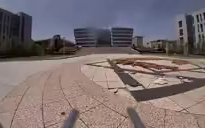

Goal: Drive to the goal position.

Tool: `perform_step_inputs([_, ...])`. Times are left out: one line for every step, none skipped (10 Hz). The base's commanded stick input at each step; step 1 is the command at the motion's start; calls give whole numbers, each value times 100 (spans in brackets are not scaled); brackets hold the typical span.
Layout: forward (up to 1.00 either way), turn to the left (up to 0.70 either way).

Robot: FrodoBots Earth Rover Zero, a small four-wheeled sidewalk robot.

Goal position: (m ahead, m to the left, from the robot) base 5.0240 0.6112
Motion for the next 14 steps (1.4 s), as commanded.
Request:
perform_step_inputs([70, 0])
perform_step_inputs([70, 0])
perform_step_inputs([70, 0])
perform_step_inputs([70, 0])
perform_step_inputs([70, 0])
perform_step_inputs([70, 0])
perform_step_inputs([70, 0])
perform_step_inputs([70, 0])
perform_step_inputs([70, 0])
perform_step_inputs([70, -8])
perform_step_inputs([70, -23])
perform_step_inputs([70, -28])
perform_step_inputs([70, -34])
perform_step_inputs([70, -3])
